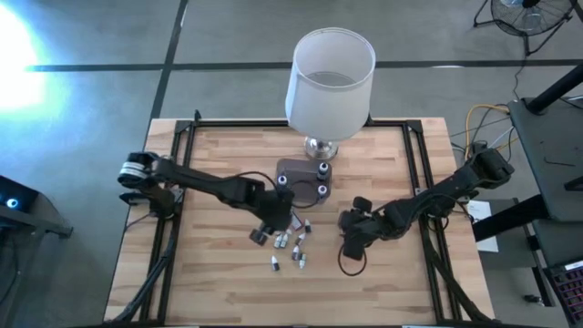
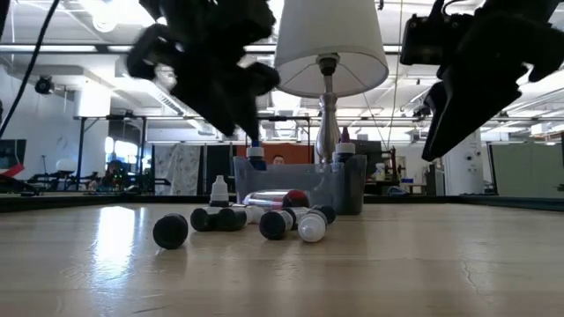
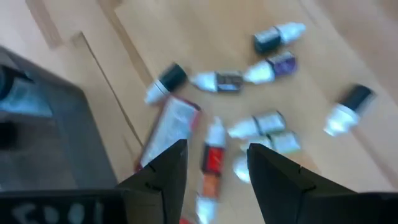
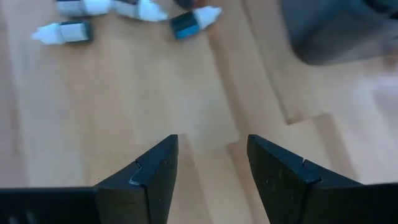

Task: Pick & Place food coloring
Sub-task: Put the big red food coloring bottle into the black bin

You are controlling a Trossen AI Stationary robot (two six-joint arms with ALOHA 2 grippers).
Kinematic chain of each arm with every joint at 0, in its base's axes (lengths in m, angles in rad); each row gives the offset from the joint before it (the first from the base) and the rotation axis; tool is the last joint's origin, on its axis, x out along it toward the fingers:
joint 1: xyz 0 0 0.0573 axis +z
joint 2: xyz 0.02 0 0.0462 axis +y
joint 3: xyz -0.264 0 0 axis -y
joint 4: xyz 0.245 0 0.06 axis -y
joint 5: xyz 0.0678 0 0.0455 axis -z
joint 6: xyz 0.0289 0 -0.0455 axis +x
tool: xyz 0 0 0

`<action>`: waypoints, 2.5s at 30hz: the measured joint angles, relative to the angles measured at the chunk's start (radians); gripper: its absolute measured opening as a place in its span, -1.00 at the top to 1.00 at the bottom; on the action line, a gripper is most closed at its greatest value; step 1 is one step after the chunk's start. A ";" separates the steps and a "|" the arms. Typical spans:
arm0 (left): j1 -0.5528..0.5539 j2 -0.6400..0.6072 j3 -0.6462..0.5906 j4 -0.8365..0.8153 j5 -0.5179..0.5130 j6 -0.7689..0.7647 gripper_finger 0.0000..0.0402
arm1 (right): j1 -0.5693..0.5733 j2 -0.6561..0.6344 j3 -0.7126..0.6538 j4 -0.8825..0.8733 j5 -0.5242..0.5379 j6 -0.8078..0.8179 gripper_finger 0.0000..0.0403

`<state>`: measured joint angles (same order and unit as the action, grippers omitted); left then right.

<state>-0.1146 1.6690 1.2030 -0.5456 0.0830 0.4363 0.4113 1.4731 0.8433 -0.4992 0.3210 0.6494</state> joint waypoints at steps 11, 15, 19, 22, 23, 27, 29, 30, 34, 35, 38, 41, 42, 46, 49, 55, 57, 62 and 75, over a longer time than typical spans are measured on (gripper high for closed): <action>0.013 0.197 0.082 0.078 -0.103 0.059 0.28 | 0.001 0.000 0.000 0.009 -0.016 -0.014 0.08; 0.014 0.249 0.116 0.078 -0.108 0.045 0.28 | 0.001 0.001 0.000 0.009 -0.016 -0.014 0.08; 0.014 0.276 0.137 0.042 -0.107 0.016 0.28 | 0.001 0.001 0.000 0.009 -0.016 -0.006 0.08; 0.014 0.271 0.147 -0.035 -0.107 -0.080 0.28 | 0.001 0.001 0.000 0.009 -0.015 -0.006 0.08; 0.012 0.265 0.147 -0.057 -0.105 -0.127 0.28 | 0.001 0.001 0.000 0.009 -0.015 -0.006 0.08; 0.010 0.235 0.132 -0.131 -0.059 -0.297 0.28 | 0.000 0.001 0.000 0.010 -0.004 -0.006 0.08; 0.010 0.227 0.132 -0.153 -0.045 -0.350 0.28 | 0.000 0.001 0.000 0.011 -0.004 -0.006 0.08; 0.010 0.222 0.133 -0.169 -0.044 -0.374 0.28 | 0.000 0.001 0.000 0.011 -0.004 -0.006 0.08; 0.010 0.173 0.144 -0.191 -0.044 -0.449 0.28 | 0.000 0.001 0.000 0.012 -0.004 -0.004 0.08; 0.010 0.153 0.143 -0.204 -0.044 -0.465 0.28 | 0.000 0.001 0.000 0.012 -0.004 -0.003 0.08; 0.011 0.081 0.112 -0.260 -0.044 -0.492 0.28 | 0.000 0.001 0.000 0.012 -0.004 -0.002 0.08; 0.013 0.012 0.034 -0.291 -0.068 -0.461 0.28 | 0.000 0.001 0.000 0.012 -0.004 -0.002 0.08; 0.013 -0.010 -0.006 -0.285 -0.071 -0.438 0.28 | 0.000 0.001 0.000 0.013 -0.004 -0.002 0.08; 0.015 -0.084 -0.196 -0.126 -0.085 -0.345 0.28 | 0.000 0.001 0.000 0.016 0.002 -0.002 0.08; 0.015 -0.105 -0.290 -0.013 -0.085 -0.323 0.28 | 0.000 0.001 0.000 0.018 0.013 0.000 0.08; 0.015 -0.099 -0.321 0.042 -0.120 -0.337 0.28 | 0.001 0.001 0.000 0.020 0.017 0.005 0.08; 0.016 -0.101 -0.321 0.040 -0.130 -0.338 0.28 | 0.001 0.001 0.000 0.020 0.018 0.005 0.08; 0.016 -0.101 -0.321 0.061 -0.131 -0.342 0.28 | 0.001 0.001 0.000 0.020 0.019 0.005 0.08; 0.016 -0.055 -0.325 0.145 -0.049 -0.413 0.28 | -0.049 0.001 0.000 0.018 0.022 0.002 0.08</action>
<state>-0.0990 1.6137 0.8783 -0.4006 0.0338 0.0232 0.3625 1.4738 0.8433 -0.4811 0.3428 0.6512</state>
